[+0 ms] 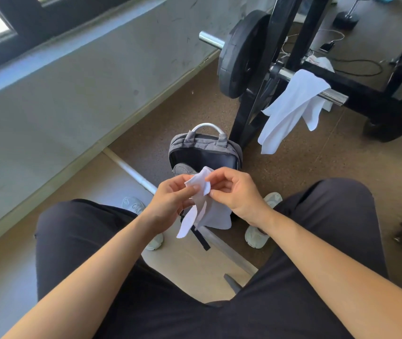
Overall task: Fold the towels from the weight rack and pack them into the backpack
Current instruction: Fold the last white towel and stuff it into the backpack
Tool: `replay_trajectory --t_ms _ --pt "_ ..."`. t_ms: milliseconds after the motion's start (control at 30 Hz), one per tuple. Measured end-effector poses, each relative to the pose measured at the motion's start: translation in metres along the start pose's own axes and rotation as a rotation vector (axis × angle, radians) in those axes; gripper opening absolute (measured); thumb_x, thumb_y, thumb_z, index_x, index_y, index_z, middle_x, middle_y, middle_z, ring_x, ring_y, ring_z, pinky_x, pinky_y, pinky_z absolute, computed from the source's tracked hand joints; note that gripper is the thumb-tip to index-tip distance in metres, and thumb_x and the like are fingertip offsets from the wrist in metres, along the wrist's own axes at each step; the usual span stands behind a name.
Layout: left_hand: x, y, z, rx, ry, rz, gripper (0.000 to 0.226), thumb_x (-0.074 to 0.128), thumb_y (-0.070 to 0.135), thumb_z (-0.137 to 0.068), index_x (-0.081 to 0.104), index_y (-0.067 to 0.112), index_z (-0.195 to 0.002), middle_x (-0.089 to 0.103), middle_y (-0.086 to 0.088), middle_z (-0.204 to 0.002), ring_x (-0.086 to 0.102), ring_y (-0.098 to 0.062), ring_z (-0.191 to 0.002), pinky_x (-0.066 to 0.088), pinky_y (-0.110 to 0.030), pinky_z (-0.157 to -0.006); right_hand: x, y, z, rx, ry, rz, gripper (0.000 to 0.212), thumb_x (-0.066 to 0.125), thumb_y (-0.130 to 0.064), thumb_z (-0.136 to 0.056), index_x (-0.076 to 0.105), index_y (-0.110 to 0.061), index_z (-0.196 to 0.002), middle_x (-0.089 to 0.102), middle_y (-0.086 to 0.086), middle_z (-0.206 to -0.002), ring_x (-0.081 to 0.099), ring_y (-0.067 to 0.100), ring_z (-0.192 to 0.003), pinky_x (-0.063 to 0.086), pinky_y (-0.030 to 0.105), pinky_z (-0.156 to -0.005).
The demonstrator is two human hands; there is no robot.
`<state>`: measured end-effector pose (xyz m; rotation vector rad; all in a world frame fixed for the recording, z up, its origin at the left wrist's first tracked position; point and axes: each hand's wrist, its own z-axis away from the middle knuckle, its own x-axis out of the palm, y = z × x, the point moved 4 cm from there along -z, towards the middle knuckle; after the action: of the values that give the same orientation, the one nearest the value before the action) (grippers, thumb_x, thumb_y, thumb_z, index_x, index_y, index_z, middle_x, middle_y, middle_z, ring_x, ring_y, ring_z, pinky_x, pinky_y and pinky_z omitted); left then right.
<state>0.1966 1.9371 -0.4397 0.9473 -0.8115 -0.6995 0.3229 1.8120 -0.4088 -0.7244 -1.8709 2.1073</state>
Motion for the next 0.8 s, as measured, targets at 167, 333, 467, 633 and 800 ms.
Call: replay_trajectory --t_ms 167,333,467,633,800 --pt "0.002 0.0 0.0 -0.006 -0.005 0.001 0.019 0.059 0.004 -0.101 0.071 0.0 -0.116 0.076 -0.014 -0.1 0.074 -0.024 -0.088 0.062 -0.032 -0.081 -0.002 -0.002 -0.001 -0.092 0.045 0.238 0.014 0.077 -0.009 -0.086 0.072 -0.01 -0.099 0.071 -0.004 -0.094 0.068 0.005 -0.091 0.055 0.013 -0.078" --pt "0.003 0.005 0.004 0.073 0.067 -0.162 0.019 0.064 0.008 -0.1 0.078 0.005 -0.112 0.077 -0.021 -0.103 0.072 -0.028 -0.089 0.06 -0.038 -0.082 -0.005 -0.006 -0.003 -0.204 0.057 0.412 0.012 0.08 -0.019 -0.085 0.07 -0.021 -0.091 0.058 -0.005 -0.099 0.058 0.007 -0.095 0.051 0.016 -0.081" --pt "0.003 0.008 0.007 0.125 0.085 -0.315 0.017 0.068 0.015 -0.1 0.081 0.012 -0.111 0.079 -0.017 -0.101 0.073 -0.043 -0.1 0.057 -0.059 -0.092 -0.003 -0.014 0.0 -0.247 0.016 0.386 0.011 0.077 -0.021 -0.088 0.069 -0.018 -0.094 0.064 -0.008 -0.1 0.059 0.009 -0.103 0.05 0.018 -0.088" --pt "0.009 0.008 0.008 0.179 -0.01 -0.45 0.02 0.064 0.025 -0.103 0.081 0.021 -0.112 0.079 -0.015 -0.102 0.073 -0.033 -0.096 0.053 -0.066 -0.091 0.001 -0.017 0.001 -0.246 0.02 0.392 0.012 0.075 -0.022 -0.09 0.067 -0.014 -0.093 0.063 -0.006 -0.089 0.06 0.01 -0.087 0.052 0.026 -0.074" --pt "0.01 0.009 0.006 0.197 -0.123 -0.529 0.034 0.05 0.012 -0.107 0.075 0.026 -0.125 0.077 -0.012 -0.114 0.069 -0.038 -0.112 0.049 -0.067 -0.099 -0.002 -0.011 -0.002 -0.197 0.028 0.398 0.021 0.073 -0.03 -0.091 0.064 -0.021 -0.108 0.057 -0.007 -0.105 0.059 0.01 -0.085 0.05 0.015 -0.072"
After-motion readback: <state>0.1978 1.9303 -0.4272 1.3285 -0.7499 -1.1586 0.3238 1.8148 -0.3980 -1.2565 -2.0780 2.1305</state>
